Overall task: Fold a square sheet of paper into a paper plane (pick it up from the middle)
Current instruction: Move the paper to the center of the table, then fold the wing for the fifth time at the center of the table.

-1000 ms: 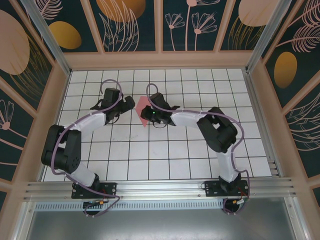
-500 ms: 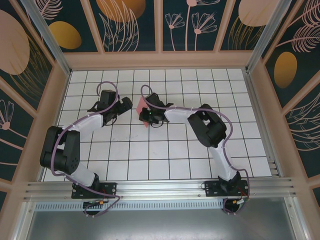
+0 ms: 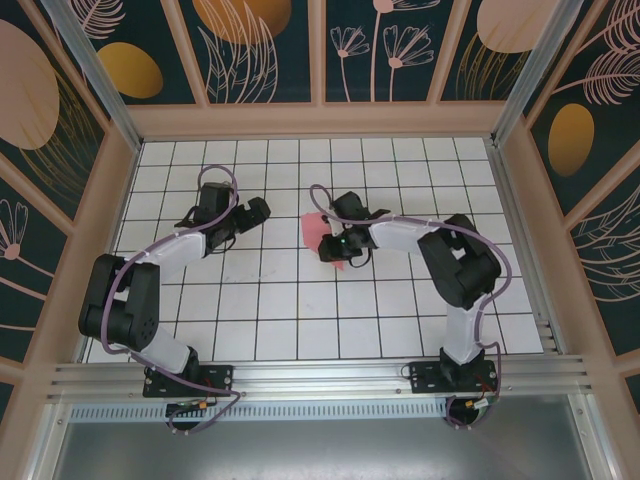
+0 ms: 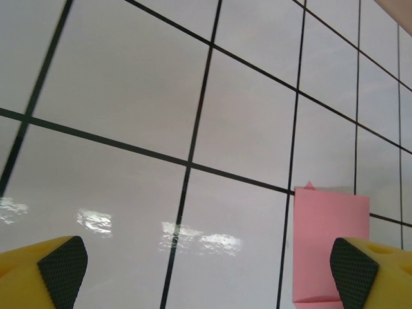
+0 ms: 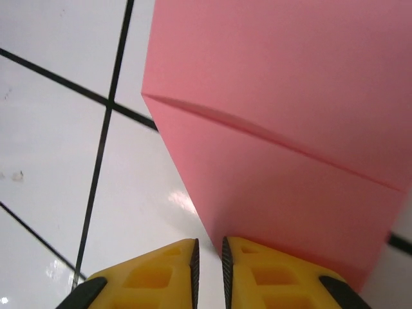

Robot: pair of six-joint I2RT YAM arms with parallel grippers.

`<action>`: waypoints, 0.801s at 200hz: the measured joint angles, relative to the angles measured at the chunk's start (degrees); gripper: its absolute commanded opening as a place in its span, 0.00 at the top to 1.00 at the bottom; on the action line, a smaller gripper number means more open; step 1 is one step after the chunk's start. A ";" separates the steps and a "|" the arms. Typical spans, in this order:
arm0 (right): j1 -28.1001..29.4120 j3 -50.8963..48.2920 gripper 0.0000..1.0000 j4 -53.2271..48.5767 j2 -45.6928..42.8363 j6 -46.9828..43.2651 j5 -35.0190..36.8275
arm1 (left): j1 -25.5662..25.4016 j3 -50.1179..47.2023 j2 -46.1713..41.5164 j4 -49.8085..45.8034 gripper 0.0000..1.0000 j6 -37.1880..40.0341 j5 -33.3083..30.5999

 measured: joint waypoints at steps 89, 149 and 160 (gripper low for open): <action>3.08 -6.49 0.73 10.45 -6.43 28.35 14.05 | 0.00 -3.67 -0.81 6.34 0.02 -2.49 9.35; 3.08 -10.29 0.74 16.57 -6.19 38.75 15.72 | -0.02 -5.25 0.59 13.22 0.03 -6.88 17.57; 3.06 -10.56 0.74 17.46 -5.97 39.36 15.74 | -0.02 -5.57 1.09 14.43 0.03 -7.67 18.82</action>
